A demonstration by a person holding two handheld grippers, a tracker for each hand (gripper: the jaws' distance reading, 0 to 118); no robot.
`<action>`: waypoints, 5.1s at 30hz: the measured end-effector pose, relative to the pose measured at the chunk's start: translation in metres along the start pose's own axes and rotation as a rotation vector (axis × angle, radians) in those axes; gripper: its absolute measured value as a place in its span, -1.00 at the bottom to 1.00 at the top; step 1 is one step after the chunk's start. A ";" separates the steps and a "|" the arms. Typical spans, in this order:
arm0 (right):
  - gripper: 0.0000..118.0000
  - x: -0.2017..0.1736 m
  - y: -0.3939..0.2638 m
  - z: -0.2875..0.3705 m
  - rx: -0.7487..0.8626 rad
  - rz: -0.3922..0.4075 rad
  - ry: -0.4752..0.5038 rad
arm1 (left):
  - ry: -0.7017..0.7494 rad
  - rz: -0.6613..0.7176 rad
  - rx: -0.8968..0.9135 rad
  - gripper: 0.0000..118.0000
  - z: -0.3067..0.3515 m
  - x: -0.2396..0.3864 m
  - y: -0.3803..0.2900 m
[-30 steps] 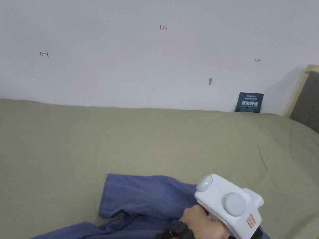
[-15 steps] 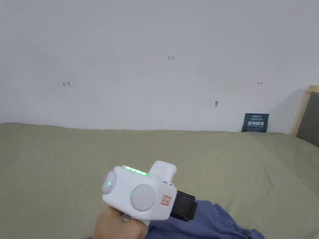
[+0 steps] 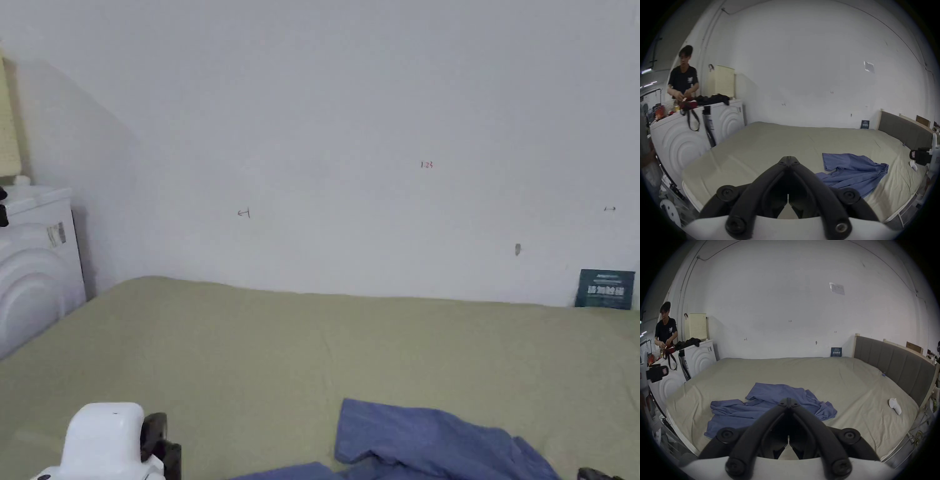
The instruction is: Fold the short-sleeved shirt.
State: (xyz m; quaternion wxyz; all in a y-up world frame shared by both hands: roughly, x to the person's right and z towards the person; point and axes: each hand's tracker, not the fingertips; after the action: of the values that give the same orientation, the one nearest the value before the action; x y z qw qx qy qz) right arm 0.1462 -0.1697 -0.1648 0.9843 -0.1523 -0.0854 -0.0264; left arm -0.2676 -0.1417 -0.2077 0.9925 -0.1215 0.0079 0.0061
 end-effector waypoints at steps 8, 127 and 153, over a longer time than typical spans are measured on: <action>-0.98 -0.005 0.000 0.016 0.003 0.004 0.012 | -0.038 0.022 -0.135 -1.00 -0.016 0.001 -0.031; -0.93 -0.004 0.304 -0.310 -0.003 -0.001 0.124 | -0.328 0.036 -0.157 -0.97 -0.329 0.052 0.255; -0.93 -0.020 0.302 -0.443 0.007 -0.006 0.087 | -0.216 -0.031 -0.136 -0.97 -0.442 0.082 0.272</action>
State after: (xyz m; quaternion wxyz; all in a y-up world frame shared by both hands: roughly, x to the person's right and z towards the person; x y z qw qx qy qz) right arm 0.2213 -0.0166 -0.6736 0.9875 -0.1475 -0.0428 -0.0356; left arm -0.1958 0.0165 -0.7034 0.9770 -0.1875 -0.1016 0.0041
